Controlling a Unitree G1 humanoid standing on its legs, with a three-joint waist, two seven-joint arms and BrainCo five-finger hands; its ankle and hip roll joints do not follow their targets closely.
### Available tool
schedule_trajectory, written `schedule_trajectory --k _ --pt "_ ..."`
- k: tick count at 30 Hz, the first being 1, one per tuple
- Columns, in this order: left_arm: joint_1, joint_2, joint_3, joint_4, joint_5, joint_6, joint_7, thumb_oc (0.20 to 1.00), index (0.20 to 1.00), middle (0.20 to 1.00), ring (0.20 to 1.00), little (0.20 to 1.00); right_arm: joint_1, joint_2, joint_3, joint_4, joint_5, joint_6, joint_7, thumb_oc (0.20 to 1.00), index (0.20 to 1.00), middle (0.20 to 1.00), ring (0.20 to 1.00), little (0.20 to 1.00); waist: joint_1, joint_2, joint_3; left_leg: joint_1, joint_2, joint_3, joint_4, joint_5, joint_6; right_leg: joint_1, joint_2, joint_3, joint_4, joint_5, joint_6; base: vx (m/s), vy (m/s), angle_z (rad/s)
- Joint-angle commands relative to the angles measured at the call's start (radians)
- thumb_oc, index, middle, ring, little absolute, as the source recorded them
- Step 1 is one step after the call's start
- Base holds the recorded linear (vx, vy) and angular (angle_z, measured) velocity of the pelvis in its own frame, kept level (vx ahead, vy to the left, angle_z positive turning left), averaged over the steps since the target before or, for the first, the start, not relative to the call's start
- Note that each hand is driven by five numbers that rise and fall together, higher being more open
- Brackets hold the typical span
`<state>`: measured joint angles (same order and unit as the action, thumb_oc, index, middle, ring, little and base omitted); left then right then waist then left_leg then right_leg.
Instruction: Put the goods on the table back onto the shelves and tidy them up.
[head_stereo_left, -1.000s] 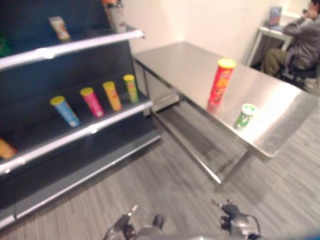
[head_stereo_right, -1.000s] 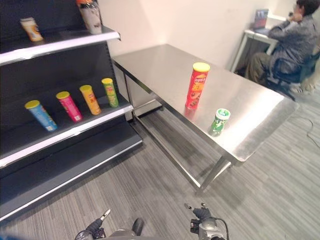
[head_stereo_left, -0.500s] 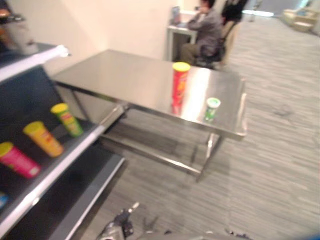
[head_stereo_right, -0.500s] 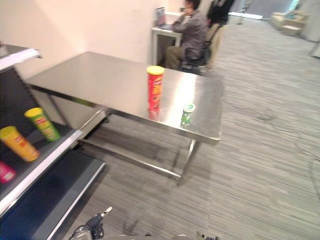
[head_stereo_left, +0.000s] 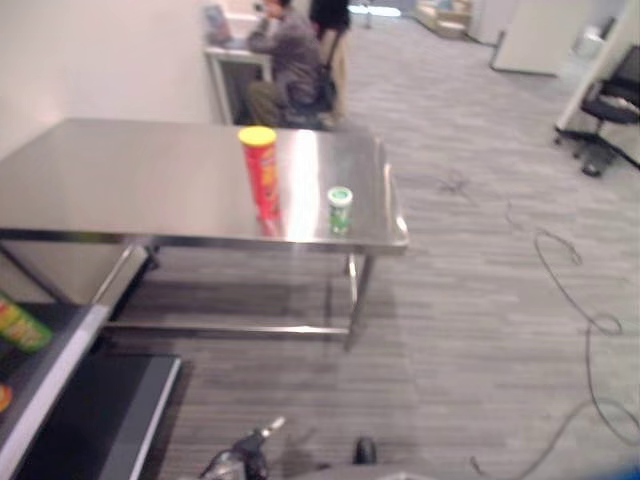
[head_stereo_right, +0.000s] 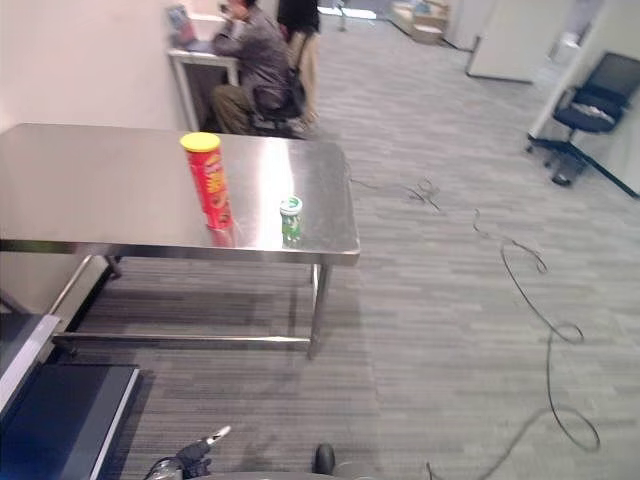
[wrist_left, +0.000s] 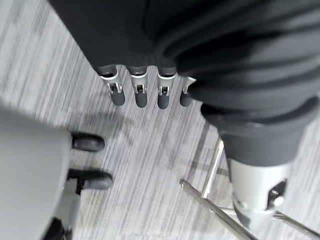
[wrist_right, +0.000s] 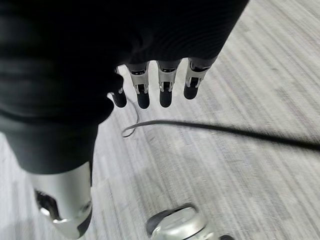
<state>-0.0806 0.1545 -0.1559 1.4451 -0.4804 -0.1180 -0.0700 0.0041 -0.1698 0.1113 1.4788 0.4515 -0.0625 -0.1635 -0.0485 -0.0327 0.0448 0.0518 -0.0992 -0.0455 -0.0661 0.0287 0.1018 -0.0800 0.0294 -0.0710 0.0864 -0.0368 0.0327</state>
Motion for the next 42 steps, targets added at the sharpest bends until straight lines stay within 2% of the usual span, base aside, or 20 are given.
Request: schedule_trajectory --k 1,3,4,7,8,9,10,12,15,19,21,23,25,28,29,30,33,36,38,42 --pt "-0.035 0.014 0.003 0.014 0.018 -0.021 0.029 1.000 1.000 1.000 1.000 1.000 -0.085 -0.022 0.054 -0.015 -0.011 -0.025 -0.007 1.000 1.000 1.000 1.000 1.000 0.027 0.010 -0.010 -0.024 0.082 -0.007 0.417 -0.129 -0.118 0.052 -0.029 0.024 -0.100 0.086 0.020 0.10 -0.030 0.44" --pt "-0.038 0.012 -0.005 0.006 0.016 -0.026 0.033 1.000 1.000 1.000 1.000 1.000 -0.102 -0.021 0.075 -0.039 -0.016 -0.030 -0.004 1.000 1.000 1.000 1.000 1.000 0.040 0.007 -0.002 -0.077 0.074 -0.016 0.521 -0.106 -0.121 0.073 -0.026 0.021 -0.120 0.088 0.008 0.09 0.019 0.33" --pt "0.026 0.084 0.023 0.027 0.051 -0.017 -0.013 1.000 1.000 1.000 1.000 1.000 -0.127 -0.045 0.088 -0.089 -0.034 -0.051 -0.002 1.000 1.000 1.000 1.000 1.000 0.066 0.003 0.005 -0.143 0.066 -0.023 0.609 -0.079 -0.119 0.098 -0.038 0.022 -0.138 0.081 -0.002 0.11 0.046 0.06" --pt "0.067 -0.003 -0.026 -0.045 0.061 -0.051 0.017 1.000 1.000 1.000 1.000 1.000 -0.132 -0.028 0.084 -0.111 -0.017 -0.070 -0.018 1.000 1.000 1.000 1.000 1.000 0.120 -0.014 0.033 -0.216 0.076 -0.049 0.599 -0.070 -0.106 0.127 -0.054 0.014 -0.160 0.072 0.000 0.06 0.043 -0.12" --pt "0.063 -0.020 -0.027 -0.030 0.066 -0.057 0.030 1.000 1.000 1.000 1.000 1.000 -0.150 -0.009 0.092 -0.123 0.004 -0.084 -0.018 1.000 1.000 1.000 1.000 1.000 0.157 -0.032 0.043 -0.205 0.100 -0.060 0.468 -0.090 -0.104 0.135 -0.066 0.007 -0.169 0.059 0.012 0.09 0.050 0.15" --pt "0.062 -0.020 -0.027 -0.029 0.066 -0.057 0.030 1.000 1.000 1.000 1.000 1.000 -0.150 -0.009 0.092 -0.123 0.004 -0.084 -0.018 1.000 1.000 1.000 1.000 1.000 0.158 -0.033 0.046 -0.200 0.099 -0.059 0.463 -0.088 -0.104 0.138 -0.067 0.008 -0.169 0.058 0.012 0.19 0.149 0.27" --pt "0.050 -0.024 -0.031 -0.003 0.064 -0.054 0.042 1.000 1.000 1.000 1.000 1.000 -0.152 -0.001 0.098 -0.120 0.023 -0.084 -0.007 1.000 1.000 1.000 1.000 1.000 0.168 -0.032 0.042 -0.176 0.133 -0.087 0.258 -0.065 -0.123 0.144 -0.069 0.000 -0.170 0.040 0.018 0.16 0.179 0.29" --pt "0.047 -0.031 -0.038 0.007 0.052 -0.059 0.052 1.000 1.000 1.000 1.000 1.000 -0.151 0.006 0.113 -0.122 0.024 -0.083 -0.006 1.000 1.000 1.000 1.000 1.000 0.175 -0.013 0.040 -0.221 0.168 -0.129 0.106 0.032 -0.152 0.166 -0.062 0.005 -0.170 0.009 0.013 0.20 0.251 0.56" --pt "0.039 -0.031 -0.033 0.006 0.016 -0.065 0.062 1.000 1.000 1.000 1.000 1.000 -0.133 0.015 0.113 -0.114 0.031 -0.077 -0.006 1.000 1.000 1.000 1.000 1.000 0.190 0.005 0.047 -0.272 0.176 -0.198 -0.007 0.078 -0.179 0.203 -0.063 0.028 -0.162 -0.029 0.014 0.16 0.225 0.18" --pt "0.042 -0.027 -0.016 0.005 0.001 -0.069 0.056 1.000 1.000 1.000 1.000 1.000 -0.102 0.011 0.082 -0.086 0.024 -0.068 0.002 1.000 1.000 1.000 1.000 1.000 0.185 0.037 0.022 -0.218 0.195 -0.211 -0.018 0.094 -0.191 0.224 -0.091 0.055 -0.150 -0.039 0.038 0.16 0.349 -0.29" --pt "0.044 -0.016 -0.017 0.012 0.024 -0.072 0.042 1.000 1.000 1.000 1.000 1.000 -0.071 0.011 0.048 -0.056 0.018 -0.061 0.009 1.000 1.000 1.000 1.000 1.000 0.172 0.031 -0.008 -0.186 0.174 -0.193 0.007 0.091 -0.176 0.215 -0.157 0.069 -0.135 -0.019 0.065 0.19 0.467 -0.42" --pt "0.045 -0.015 -0.017 0.012 0.024 -0.072 0.042 1.000 1.000 1.000 1.000 1.000 -0.070 0.011 0.047 -0.056 0.018 -0.061 0.009 1.000 1.000 1.000 1.000 1.000 0.174 0.030 -0.008 -0.185 0.173 -0.190 0.008 0.090 -0.175 0.216 -0.159 0.072 -0.135 -0.020 0.066 0.07 0.171 -0.30" --pt "0.027 0.007 -0.034 0.009 0.069 -0.071 0.039 1.000 1.000 1.000 1.000 1.000 -0.063 0.016 0.026 -0.035 0.028 -0.050 0.020 1.000 1.000 1.000 1.000 1.000 0.160 0.019 -0.022 -0.138 0.112 -0.156 0.011 0.051 -0.124 0.171 -0.226 0.102 -0.058 0.008 0.101 0.16 0.523 -0.45" --pt "0.023 0.011 -0.031 0.016 0.078 -0.070 0.042 1.000 1.000 1.000 1.000 1.000 -0.067 0.021 0.028 -0.030 0.021 -0.046 0.025 1.000 1.000 1.000 1.000 1.000 0.158 0.018 -0.018 -0.098 0.088 -0.143 0.000 0.036 -0.098 0.137 -0.248 0.111 0.013 0.034 0.109 0.11 0.422 -0.46" --pt "0.033 0.012 -0.034 0.028 0.097 -0.062 0.032 1.000 1.000 1.000 1.000 1.000 -0.062 0.023 0.013 -0.036 0.041 -0.042 0.034 1.000 1.000 1.000 1.000 1.000 0.143 0.028 0.002 -0.040 0.070 -0.109 -0.016 0.013 -0.072 0.090 -0.305 0.038 0.148 0.127 0.095 0.12 0.484 -0.18" --pt "0.038 0.013 -0.040 0.037 0.117 -0.058 0.030 1.000 1.000 1.000 1.000 1.000 -0.057 0.023 0.013 -0.033 0.035 -0.038 0.036 1.000 1.000 1.000 1.000 1.000 0.142 0.031 0.009 -0.029 0.076 -0.096 -0.018 0.008 -0.070 0.080 -0.318 -0.001 0.174 0.132 0.093 0.11 0.422 -0.42" --pt "0.050 0.018 -0.052 0.046 0.156 -0.053 0.030 1.000 1.000 1.000 1.000 1.000 -0.053 0.019 0.008 -0.021 0.030 -0.039 0.027 1.000 1.000 1.000 1.000 1.000 0.128 0.031 0.008 -0.014 0.082 -0.087 -0.021 -0.003 -0.070 0.074 -0.289 -0.041 0.177 0.098 0.080 0.05 0.075 -0.51" --pt "0.056 0.031 -0.057 0.043 0.167 -0.051 0.031 1.000 1.000 1.000 1.000 1.000 -0.063 0.002 -0.011 -0.006 0.062 -0.048 0.009 1.000 1.000 1.000 1.000 1.000 0.114 0.015 0.005 -0.014 0.078 -0.081 -0.021 -0.012 -0.073 0.051 -0.162 -0.030 0.068 0.044 0.078 0.04 -0.033 0.15" --pt "0.050 0.046 -0.035 0.056 0.160 -0.050 0.036 1.000 1.000 1.000 1.000 1.000 -0.078 -0.050 -0.089 0.004 0.164 -0.077 -0.017 1.000 1.000 1.000 1.000 1.000 0.111 -0.016 0.005 -0.015 0.072 -0.070 -0.019 -0.014 -0.075 0.077 -0.100 0.041 -0.041 0.043 0.078 0.07 -0.149 -0.03" --pt "0.079 0.056 -0.001 0.068 0.149 -0.053 0.044 1.000 1.000 1.000 1.000 1.000 -0.073 -0.154 -0.209 -0.043 0.256 -0.115 -0.068 1.000 1.000 1.000 1.000 1.000 0.101 -0.027 -0.025 -0.006 0.099 -0.053 -0.021 -0.026 -0.092 0.116 -0.083 0.079 -0.118 0.055 0.070 0.11 -0.101 -0.01"
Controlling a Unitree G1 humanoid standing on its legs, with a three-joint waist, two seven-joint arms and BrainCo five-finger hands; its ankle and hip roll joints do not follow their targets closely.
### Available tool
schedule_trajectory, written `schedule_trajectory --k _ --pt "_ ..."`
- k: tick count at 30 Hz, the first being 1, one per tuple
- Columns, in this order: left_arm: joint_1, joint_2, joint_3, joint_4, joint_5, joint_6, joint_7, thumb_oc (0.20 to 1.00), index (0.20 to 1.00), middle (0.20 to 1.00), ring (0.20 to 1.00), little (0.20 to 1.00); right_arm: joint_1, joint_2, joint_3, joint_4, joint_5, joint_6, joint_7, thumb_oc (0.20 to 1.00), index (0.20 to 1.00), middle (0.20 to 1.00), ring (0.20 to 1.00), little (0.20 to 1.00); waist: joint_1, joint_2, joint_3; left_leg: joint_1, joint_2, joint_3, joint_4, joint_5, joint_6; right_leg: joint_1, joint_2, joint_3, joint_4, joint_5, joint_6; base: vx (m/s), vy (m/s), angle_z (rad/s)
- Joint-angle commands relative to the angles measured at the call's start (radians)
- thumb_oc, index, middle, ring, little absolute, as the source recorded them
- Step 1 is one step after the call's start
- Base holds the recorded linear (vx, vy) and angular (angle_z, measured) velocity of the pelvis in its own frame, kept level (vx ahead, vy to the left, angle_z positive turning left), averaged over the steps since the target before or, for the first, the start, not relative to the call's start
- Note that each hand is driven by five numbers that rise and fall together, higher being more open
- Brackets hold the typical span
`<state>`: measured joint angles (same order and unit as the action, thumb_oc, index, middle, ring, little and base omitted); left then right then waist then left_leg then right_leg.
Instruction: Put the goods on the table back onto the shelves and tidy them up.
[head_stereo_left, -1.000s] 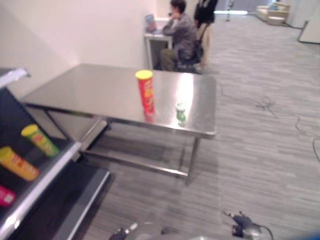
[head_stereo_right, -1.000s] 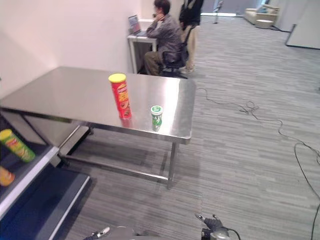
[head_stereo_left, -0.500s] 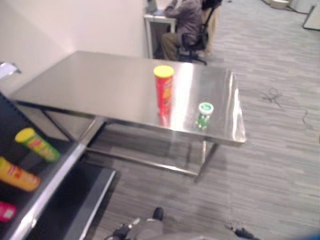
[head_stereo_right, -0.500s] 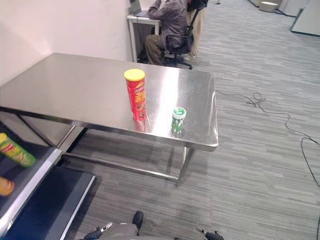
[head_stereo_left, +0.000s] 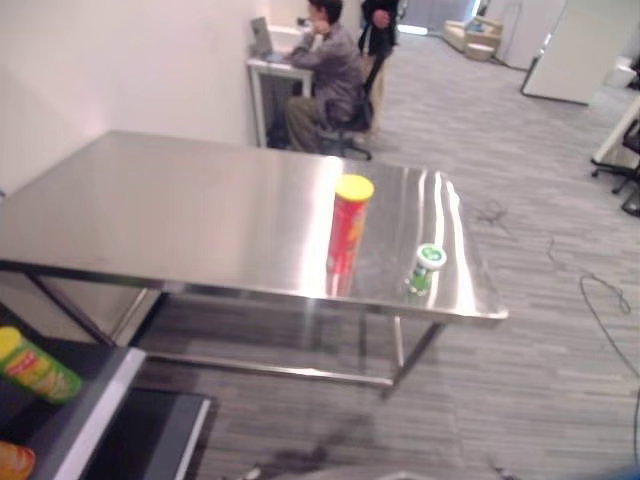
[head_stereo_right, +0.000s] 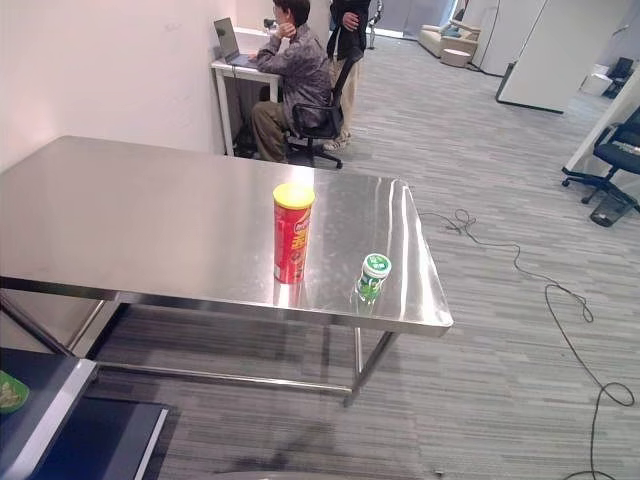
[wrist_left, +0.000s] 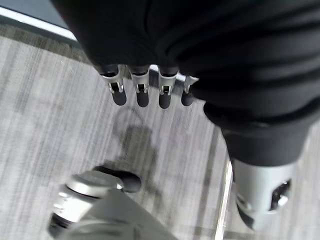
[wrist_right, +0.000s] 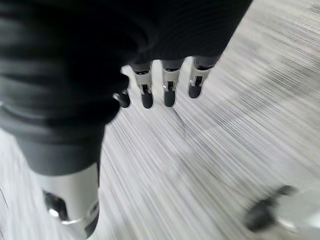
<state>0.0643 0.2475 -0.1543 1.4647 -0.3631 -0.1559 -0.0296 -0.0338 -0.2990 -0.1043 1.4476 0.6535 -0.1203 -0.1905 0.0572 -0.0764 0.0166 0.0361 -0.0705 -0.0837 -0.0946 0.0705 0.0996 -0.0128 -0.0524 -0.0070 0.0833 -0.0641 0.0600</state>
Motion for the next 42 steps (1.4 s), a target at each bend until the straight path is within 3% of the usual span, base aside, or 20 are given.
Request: schedule_trajectory --k 1,3,5,7,8,10,11,14,15,18,19,21,23,24,30,35,42 --pt "-0.052 -0.035 0.013 0.054 0.033 -0.008 0.004 1.000 1.000 1.000 1.000 1.000 -0.030 -0.066 -0.045 -0.091 0.062 -0.087 -0.090 1.000 1.000 1.000 1.000 1.000 -0.014 0.014 -0.010 0.018 0.082 -0.016 0.007 -0.075 -0.095 0.070 0.003 0.018 -0.141 0.083 0.041 0.10 -0.075 -0.22" --pt "-0.048 -0.035 0.019 0.055 0.034 -0.006 0.003 1.000 1.000 1.000 1.000 1.000 -0.026 -0.073 -0.052 -0.123 0.047 -0.092 -0.108 1.000 1.000 1.000 1.000 1.000 -0.015 0.015 -0.013 0.021 0.085 -0.016 0.007 -0.077 -0.097 0.076 0.005 0.018 -0.147 0.083 0.042 0.07 -0.050 -0.20" --pt "-0.039 -0.040 0.039 0.036 0.044 0.002 0.008 1.000 1.000 1.000 1.000 1.000 0.015 -0.089 -0.092 -0.328 -0.038 -0.117 -0.193 1.000 1.000 1.000 1.000 1.000 -0.024 0.017 -0.022 0.020 0.091 -0.019 0.007 -0.072 -0.101 0.076 0.007 0.021 -0.148 0.084 0.041 0.05 -0.042 -0.14" --pt "-0.033 -0.043 0.043 0.030 0.054 0.004 0.009 1.000 1.000 1.000 1.000 1.000 0.037 -0.091 -0.110 -0.410 -0.081 -0.116 -0.229 1.000 1.000 1.000 1.000 1.000 -0.026 0.018 -0.025 0.021 0.093 -0.022 0.007 -0.074 -0.101 0.078 0.008 0.020 -0.149 0.083 0.040 0.03 -0.011 -0.01" --pt "-0.023 -0.052 0.049 0.020 0.084 0.013 0.010 1.000 1.000 1.000 1.000 1.000 0.067 -0.117 -0.138 -0.603 -0.207 -0.098 -0.301 1.000 1.000 1.000 1.000 1.000 -0.030 0.022 -0.030 0.024 0.096 -0.024 0.007 -0.077 -0.103 0.082 0.009 0.022 -0.156 0.082 0.039 0.05 -0.022 -0.03" --pt "-0.019 -0.056 0.052 0.016 0.100 0.018 0.009 1.000 1.000 1.000 1.000 1.000 0.074 -0.134 -0.162 -0.681 -0.266 -0.090 -0.338 1.000 1.000 1.000 1.000 1.000 -0.033 0.024 -0.033 0.025 0.099 -0.025 0.007 -0.078 -0.104 0.084 0.009 0.023 -0.160 0.081 0.038 0.05 -0.016 -0.04" --pt "-0.018 -0.060 0.054 0.005 0.121 0.027 0.010 1.000 1.000 1.000 1.000 1.000 0.084 -0.159 -0.200 -0.837 -0.390 -0.055 -0.404 1.000 1.000 1.000 1.000 1.000 -0.031 0.028 -0.038 0.026 0.102 -0.029 0.007 -0.082 -0.105 0.088 0.011 0.026 -0.164 0.080 0.037 0.06 -0.017 -0.03" --pt "-0.021 -0.065 0.059 0.000 0.139 0.032 0.014 1.000 1.000 1.000 1.000 1.000 0.090 -0.169 -0.231 -1.047 -0.506 -0.047 -0.431 1.000 1.000 1.000 1.000 1.000 -0.030 0.032 -0.039 0.027 0.103 -0.031 0.007 -0.084 -0.105 0.089 0.012 0.029 -0.167 0.076 0.036 0.01 -0.004 0.00" --pt "-0.026 -0.071 0.073 -0.004 0.143 0.028 0.013 1.000 1.000 1.000 1.000 1.000 0.109 -0.177 -0.233 -1.223 -0.624 -0.060 -0.397 1.000 1.000 1.000 1.000 1.000 -0.029 0.033 -0.036 0.029 0.104 -0.030 0.007 -0.083 -0.104 0.090 0.012 0.029 -0.167 0.073 0.034 0.00 0.000 0.00" --pt "-0.021 -0.067 0.091 -0.032 0.150 0.009 0.010 1.000 1.000 1.000 1.000 1.000 0.165 -0.249 -0.236 -1.432 -0.776 -0.079 -0.301 1.000 1.000 1.000 1.000 1.000 -0.028 0.029 -0.030 0.030 0.106 -0.028 0.007 -0.081 -0.105 0.092 0.013 0.030 -0.167 0.071 0.033 0.00 0.000 0.00" --pt "-0.020 -0.068 0.090 -0.032 0.150 0.009 0.010 1.000 1.000 1.000 1.000 1.000 0.169 -0.247 -0.239 -1.440 -0.778 -0.075 -0.298 1.000 1.000 1.000 1.000 1.000 -0.028 0.029 -0.030 0.030 0.106 -0.028 0.007 -0.082 -0.105 0.092 0.013 0.030 -0.167 0.071 0.033 0.00 0.000 0.00" --pt "-0.010 -0.058 0.093 -0.047 0.162 -0.002 -0.004 1.000 1.000 1.000 1.000 1.000 0.180 -0.301 -0.249 -1.577 -0.802 -0.120 -0.204 1.000 1.000 1.000 1.000 1.000 -0.023 0.025 -0.029 0.029 0.107 -0.029 0.007 -0.080 -0.107 0.094 0.013 0.025 -0.169 0.071 0.034 0.00 -0.009 0.02" --pt "-0.007 -0.056 0.092 -0.051 0.163 -0.004 -0.009 1.000 1.000 1.000 1.000 1.000 0.174 -0.314 -0.240 -1.592 -0.779 -0.130 -0.171 1.000 1.000 1.000 1.000 1.000 -0.022 0.024 -0.028 0.028 0.107 -0.030 0.007 -0.079 -0.107 0.094 0.012 0.023 -0.169 0.071 0.035 0.00 0.000 0.00" --pt "0.008 -0.047 0.093 -0.064 0.167 -0.010 -0.031 1.000 1.000 1.000 1.000 1.000 0.161 -0.383 -0.218 -1.622 -0.742 -0.157 -0.069 1.000 1.000 1.000 1.000 1.000 -0.011 0.021 -0.025 0.024 0.107 -0.033 0.007 -0.076 -0.109 0.093 0.010 0.015 -0.171 0.070 0.037 0.00 0.000 0.00" --pt "0.033 -0.042 0.082 -0.081 0.167 -0.014 -0.058 1.000 1.000 1.000 1.000 1.000 0.089 -0.504 -0.081 -1.554 -0.707 -0.146 0.075 1.000 1.000 1.000 1.000 1.000 0.014 0.026 -0.020 0.021 0.106 -0.046 0.007 -0.080 -0.113 0.100 0.004 -0.011 -0.171 0.060 0.039 0.01 -0.001 0.12" --pt "0.039 -0.040 0.072 -0.080 0.148 -0.011 -0.068 1.000 1.000 1.000 1.000 1.000 -0.020 -0.579 0.049 -1.468 -0.664 -0.129 0.147 1.000 1.000 1.000 1.000 1.000 0.030 0.029 -0.018 0.017 0.101 -0.055 0.007 -0.077 -0.115 0.106 -0.003 -0.030 -0.171 0.060 0.039 0.00 0.004 0.17" --pt "0.033 -0.043 0.061 -0.081 0.133 -0.011 -0.062 1.000 1.000 1.000 1.000 1.000 -0.170 -0.606 0.207 -1.399 -0.650 -0.126 0.181 1.000 1.000 1.000 1.000 1.000 0.043 0.030 -0.014 0.022 0.100 -0.068 0.007 -0.077 -0.114 0.116 -0.006 -0.035 -0.171 0.058 0.038 0.00 0.008 0.09"
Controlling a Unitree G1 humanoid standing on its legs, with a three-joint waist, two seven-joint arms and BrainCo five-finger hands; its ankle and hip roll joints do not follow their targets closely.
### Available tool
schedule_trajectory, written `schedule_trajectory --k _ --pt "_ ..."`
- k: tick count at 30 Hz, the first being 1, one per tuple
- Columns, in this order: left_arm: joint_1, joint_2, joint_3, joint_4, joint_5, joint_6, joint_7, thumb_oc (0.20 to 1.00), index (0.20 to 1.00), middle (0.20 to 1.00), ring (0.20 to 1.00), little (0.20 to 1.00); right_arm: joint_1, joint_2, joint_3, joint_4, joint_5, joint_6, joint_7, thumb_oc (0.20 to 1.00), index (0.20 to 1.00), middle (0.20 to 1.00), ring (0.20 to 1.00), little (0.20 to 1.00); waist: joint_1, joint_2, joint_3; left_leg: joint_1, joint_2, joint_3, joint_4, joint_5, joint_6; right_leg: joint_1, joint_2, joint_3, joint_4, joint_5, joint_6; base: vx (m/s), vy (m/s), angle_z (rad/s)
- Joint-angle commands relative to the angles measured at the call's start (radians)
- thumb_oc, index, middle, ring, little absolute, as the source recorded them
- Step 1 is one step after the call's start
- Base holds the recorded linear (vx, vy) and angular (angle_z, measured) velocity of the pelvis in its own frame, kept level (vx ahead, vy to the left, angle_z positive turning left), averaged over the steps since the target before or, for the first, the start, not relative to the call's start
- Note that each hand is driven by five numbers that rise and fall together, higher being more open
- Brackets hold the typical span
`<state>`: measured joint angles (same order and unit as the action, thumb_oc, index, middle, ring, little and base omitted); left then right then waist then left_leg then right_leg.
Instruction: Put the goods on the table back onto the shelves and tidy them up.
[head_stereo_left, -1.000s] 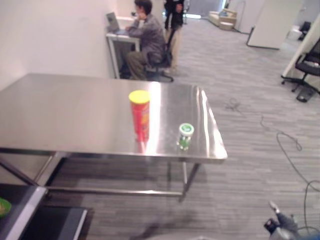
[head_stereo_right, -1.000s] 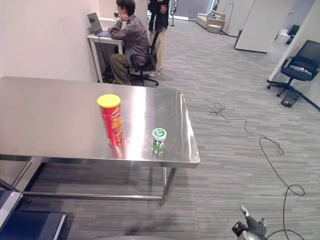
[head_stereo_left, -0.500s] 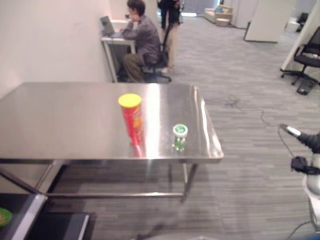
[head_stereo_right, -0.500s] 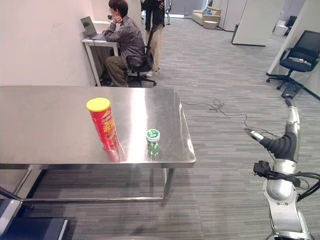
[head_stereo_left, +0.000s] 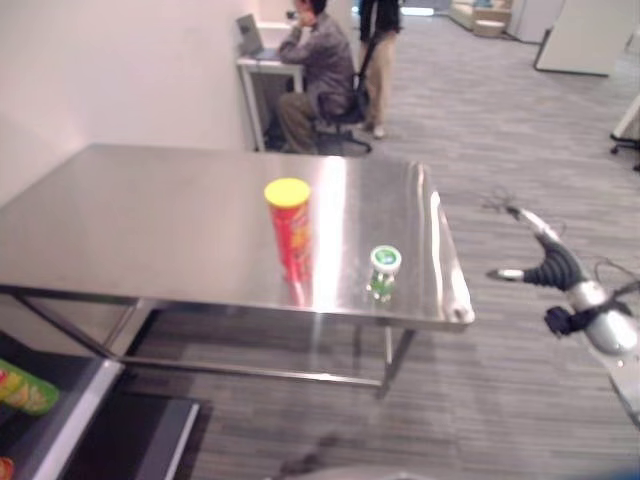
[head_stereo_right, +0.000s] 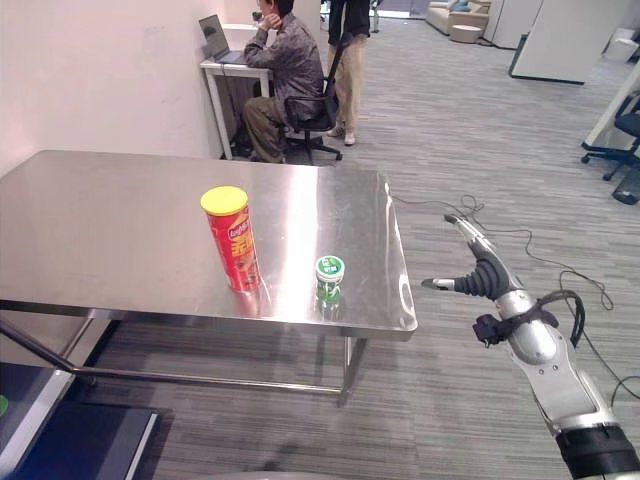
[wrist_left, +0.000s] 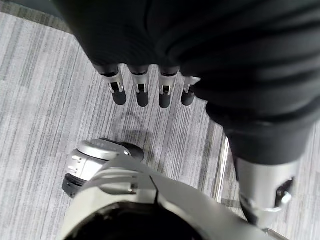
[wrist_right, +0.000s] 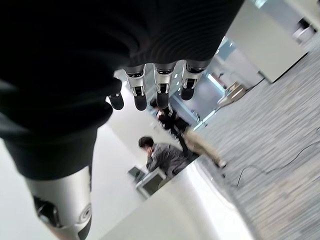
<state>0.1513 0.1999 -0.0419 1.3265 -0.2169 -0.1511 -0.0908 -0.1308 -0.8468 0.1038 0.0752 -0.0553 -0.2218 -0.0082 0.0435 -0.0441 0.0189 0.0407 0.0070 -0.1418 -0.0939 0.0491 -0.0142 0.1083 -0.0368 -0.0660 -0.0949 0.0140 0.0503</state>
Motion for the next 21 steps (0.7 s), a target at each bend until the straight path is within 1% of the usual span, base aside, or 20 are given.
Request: schedule_trajectory --k 1,2,7,8,11,12,17,21 --pt "-0.055 0.005 -0.052 0.057 -0.015 -0.014 0.000 1.000 1.000 1.000 1.000 1.000 -0.100 -0.058 0.026 -0.018 0.058 -0.026 0.000 1.000 1.000 1.000 1.000 1.000 0.061 -0.004 -0.015 0.018 0.022 -0.013 0.007 -0.055 -0.001 -0.004 -0.022 0.022 0.008 -0.020 0.048 0.00 -0.001 0.06" --pt "-0.058 0.007 -0.050 0.056 -0.020 -0.014 0.004 1.000 1.000 1.000 1.000 1.000 -0.140 -0.054 0.065 -0.008 0.063 -0.025 0.007 1.000 1.000 1.000 1.000 1.000 0.064 -0.005 -0.013 0.017 0.022 -0.017 0.007 -0.054 0.000 -0.004 -0.022 0.021 0.008 -0.020 0.047 0.00 -0.001 0.03" --pt "-0.059 0.014 -0.048 0.055 -0.027 -0.015 0.010 1.000 1.000 1.000 1.000 1.000 -0.213 -0.050 0.151 0.010 0.083 -0.021 0.033 1.000 1.000 1.000 1.000 1.000 0.076 -0.010 -0.012 0.015 0.022 -0.024 0.007 -0.051 -0.001 -0.003 -0.025 0.015 0.009 -0.020 0.047 0.00 0.001 0.02" --pt "-0.061 0.015 -0.054 0.052 -0.025 -0.015 0.012 1.000 1.000 1.000 1.000 1.000 -0.246 -0.055 0.194 0.013 0.081 -0.019 0.048 1.000 1.000 1.000 1.000 1.000 0.080 -0.011 -0.010 0.014 0.022 -0.029 0.007 -0.049 -0.001 -0.003 -0.026 0.014 0.011 -0.021 0.047 0.00 0.000 0.00" --pt "-0.058 0.015 -0.054 0.050 -0.026 -0.015 0.011 1.000 1.000 1.000 1.000 1.000 -0.266 -0.062 0.220 0.013 0.081 -0.017 0.058 1.000 1.000 1.000 1.000 1.000 0.083 -0.012 -0.010 0.014 0.020 -0.035 0.007 -0.049 -0.001 -0.002 -0.027 0.010 0.013 -0.021 0.046 0.00 0.011 0.03" --pt "-0.055 0.019 -0.046 0.047 -0.039 -0.016 0.010 1.000 1.000 1.000 1.000 1.000 -0.291 -0.062 0.258 0.029 0.080 -0.015 0.067 1.000 1.000 1.000 1.000 1.000 0.090 -0.015 -0.010 0.013 0.018 -0.040 0.007 -0.049 0.000 -0.001 -0.030 0.003 0.013 -0.021 0.047 0.00 0.029 0.11" --pt "-0.057 0.022 -0.034 0.046 -0.059 -0.015 0.013 1.000 1.000 1.000 1.000 1.000 -0.336 -0.055 0.311 0.060 0.051 -0.003 0.068 1.000 1.000 1.000 1.000 1.000 0.100 -0.018 -0.009 0.011 0.014 -0.045 0.007 -0.049 0.002 -0.002 -0.035 -0.002 0.013 -0.021 0.050 -0.01 0.024 0.10" --pt "-0.060 0.022 -0.046 0.043 -0.052 -0.017 0.016 1.000 1.000 1.000 1.000 1.000 -0.380 -0.040 0.359 0.087 0.045 0.004 0.076 1.000 1.000 1.000 1.000 1.000 0.107 -0.019 -0.010 0.009 0.009 -0.044 0.007 -0.048 0.004 -0.001 -0.041 -0.003 0.012 -0.019 0.053 0.00 0.007 0.02"
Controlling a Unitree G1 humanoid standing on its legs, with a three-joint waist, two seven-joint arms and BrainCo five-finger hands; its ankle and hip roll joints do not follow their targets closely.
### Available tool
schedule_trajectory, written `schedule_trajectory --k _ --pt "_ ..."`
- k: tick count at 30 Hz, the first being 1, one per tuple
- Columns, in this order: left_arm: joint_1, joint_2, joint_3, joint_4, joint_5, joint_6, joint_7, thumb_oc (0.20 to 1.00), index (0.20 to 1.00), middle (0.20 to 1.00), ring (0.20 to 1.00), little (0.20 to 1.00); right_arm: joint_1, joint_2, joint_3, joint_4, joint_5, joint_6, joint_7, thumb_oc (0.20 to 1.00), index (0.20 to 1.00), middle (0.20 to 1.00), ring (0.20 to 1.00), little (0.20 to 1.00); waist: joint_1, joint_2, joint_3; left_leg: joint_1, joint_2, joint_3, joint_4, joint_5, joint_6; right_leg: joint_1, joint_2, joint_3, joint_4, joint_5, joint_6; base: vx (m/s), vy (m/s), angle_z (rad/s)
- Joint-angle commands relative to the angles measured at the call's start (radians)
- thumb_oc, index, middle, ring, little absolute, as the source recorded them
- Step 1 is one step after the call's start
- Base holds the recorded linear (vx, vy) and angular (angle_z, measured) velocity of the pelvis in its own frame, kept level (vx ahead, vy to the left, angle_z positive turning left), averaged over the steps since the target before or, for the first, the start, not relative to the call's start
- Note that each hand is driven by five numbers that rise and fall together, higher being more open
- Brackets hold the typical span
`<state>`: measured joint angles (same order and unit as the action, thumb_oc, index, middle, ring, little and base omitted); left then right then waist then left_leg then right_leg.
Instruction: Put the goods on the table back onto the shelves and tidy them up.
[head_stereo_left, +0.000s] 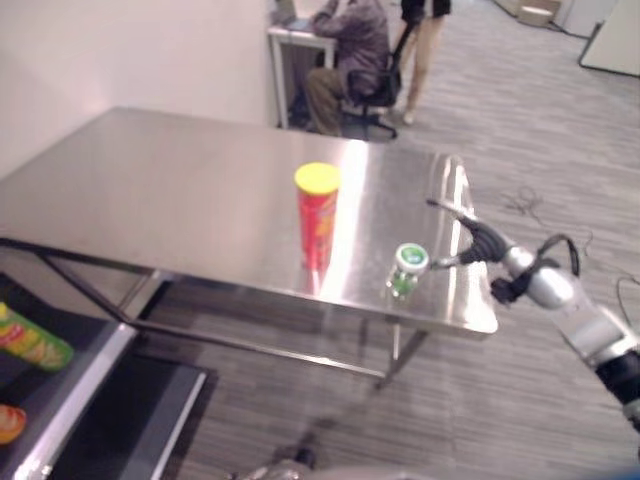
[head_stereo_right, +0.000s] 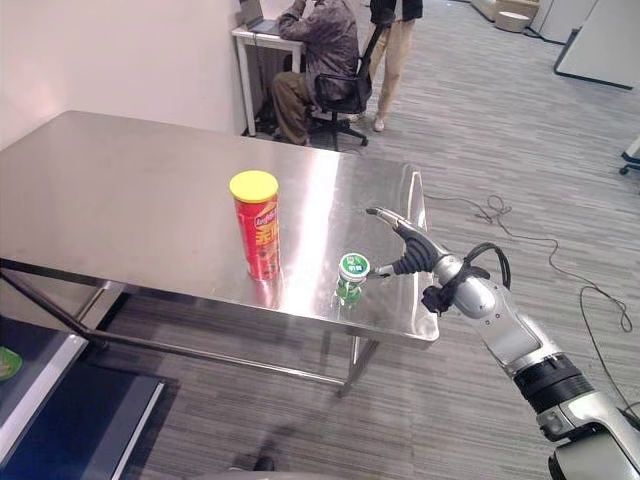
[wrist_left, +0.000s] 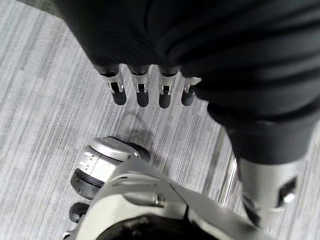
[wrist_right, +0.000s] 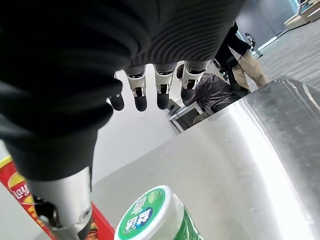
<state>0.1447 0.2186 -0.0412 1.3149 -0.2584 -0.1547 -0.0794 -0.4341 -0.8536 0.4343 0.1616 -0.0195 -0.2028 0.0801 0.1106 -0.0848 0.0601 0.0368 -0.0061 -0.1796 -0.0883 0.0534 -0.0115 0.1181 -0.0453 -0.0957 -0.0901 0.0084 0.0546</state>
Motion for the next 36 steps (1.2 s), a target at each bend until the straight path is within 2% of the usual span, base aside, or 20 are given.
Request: schedule_trajectory --k 1,15,28,36 --pt "-0.053 0.004 -0.049 0.053 -0.009 -0.015 0.004 1.000 1.000 1.000 1.000 1.000 -0.088 -0.030 0.040 0.008 0.006 -0.014 -0.010 1.000 1.000 1.000 1.000 1.000 0.040 0.022 -0.052 0.013 0.022 -0.005 0.001 -0.052 0.002 -0.010 -0.035 0.025 0.007 -0.012 0.050 0.00 0.000 0.00" --pt "-0.050 0.005 -0.052 0.046 -0.012 -0.012 0.015 1.000 1.000 1.000 1.000 1.000 -0.179 0.047 0.148 0.122 -0.093 0.016 -0.016 1.000 1.000 1.000 1.000 1.000 0.050 0.024 -0.053 0.011 0.011 0.004 0.001 -0.059 0.010 -0.013 -0.048 0.031 0.004 -0.007 0.057 0.00 0.005 0.00" --pt "-0.055 0.007 -0.077 0.039 -0.012 -0.014 0.039 1.000 1.000 1.000 1.000 1.000 -0.251 0.194 0.175 0.292 -0.153 0.049 -0.085 1.000 1.000 1.000 1.000 1.000 0.064 0.029 -0.048 0.007 0.008 -0.003 0.001 -0.058 0.013 -0.014 -0.047 0.035 0.003 -0.006 0.052 0.00 0.000 0.00" --pt "-0.055 0.009 -0.078 0.035 -0.028 -0.015 0.047 1.000 1.000 1.000 1.000 1.000 -0.268 0.230 0.192 0.346 -0.162 0.062 -0.095 1.000 1.000 1.000 1.000 1.000 0.070 0.027 -0.047 0.004 0.006 -0.009 0.001 -0.057 0.013 -0.015 -0.045 0.032 0.003 -0.006 0.051 0.00 0.000 0.00"
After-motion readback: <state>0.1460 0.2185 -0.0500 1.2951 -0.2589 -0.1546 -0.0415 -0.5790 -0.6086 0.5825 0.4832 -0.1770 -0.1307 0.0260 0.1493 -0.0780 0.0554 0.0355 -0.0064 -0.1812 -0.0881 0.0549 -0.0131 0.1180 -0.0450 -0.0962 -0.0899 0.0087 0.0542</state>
